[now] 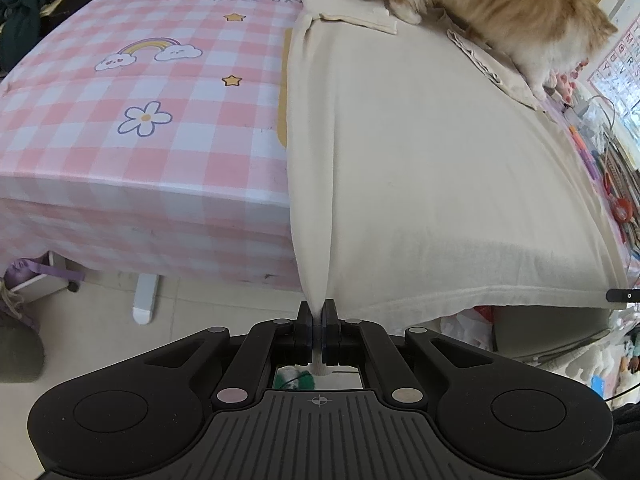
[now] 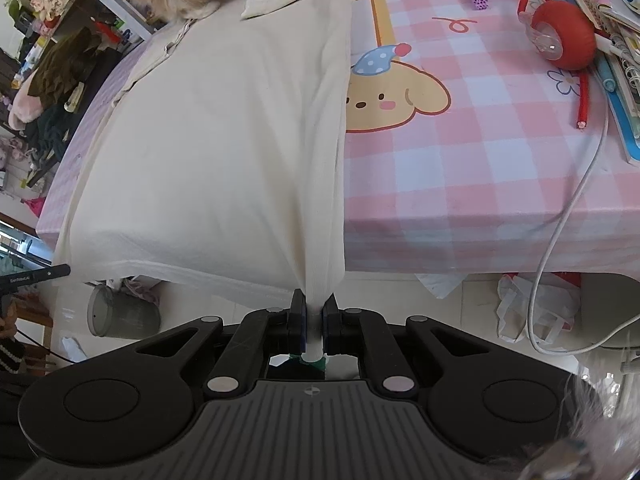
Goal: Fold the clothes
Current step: 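Hold the hem with both grippers and pull it taut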
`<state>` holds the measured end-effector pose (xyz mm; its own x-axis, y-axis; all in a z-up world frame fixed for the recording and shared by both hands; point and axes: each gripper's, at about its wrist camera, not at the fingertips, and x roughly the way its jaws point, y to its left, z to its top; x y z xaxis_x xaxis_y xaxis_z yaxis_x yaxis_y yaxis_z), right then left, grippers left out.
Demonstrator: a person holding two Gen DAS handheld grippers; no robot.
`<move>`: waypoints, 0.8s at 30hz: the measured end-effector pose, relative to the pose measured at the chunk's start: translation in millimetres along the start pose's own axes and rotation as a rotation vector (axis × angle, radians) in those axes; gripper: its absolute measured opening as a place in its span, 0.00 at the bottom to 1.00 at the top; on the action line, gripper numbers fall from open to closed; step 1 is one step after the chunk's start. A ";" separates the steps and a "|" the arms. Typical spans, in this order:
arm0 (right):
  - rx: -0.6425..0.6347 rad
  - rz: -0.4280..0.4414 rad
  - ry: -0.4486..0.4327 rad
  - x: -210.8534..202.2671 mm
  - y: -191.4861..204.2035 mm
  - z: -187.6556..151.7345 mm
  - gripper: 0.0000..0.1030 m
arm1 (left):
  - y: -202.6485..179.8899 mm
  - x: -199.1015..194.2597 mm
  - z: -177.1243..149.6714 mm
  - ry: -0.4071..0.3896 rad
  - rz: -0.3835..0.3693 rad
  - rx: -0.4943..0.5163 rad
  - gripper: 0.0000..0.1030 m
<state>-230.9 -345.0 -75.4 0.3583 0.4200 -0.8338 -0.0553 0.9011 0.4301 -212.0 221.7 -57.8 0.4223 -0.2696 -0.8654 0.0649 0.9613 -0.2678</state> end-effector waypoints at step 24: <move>-0.013 0.005 -0.010 -11.9 0.9 -6.9 0.07 | 6.8 -13.6 -4.8 -0.032 -0.019 -0.015 0.02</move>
<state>-241.6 -348.5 -67.5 0.3668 0.4231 -0.8285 -0.0690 0.9005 0.4293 -221.7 231.6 -49.9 0.4494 -0.2857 -0.8464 0.0601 0.9550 -0.2904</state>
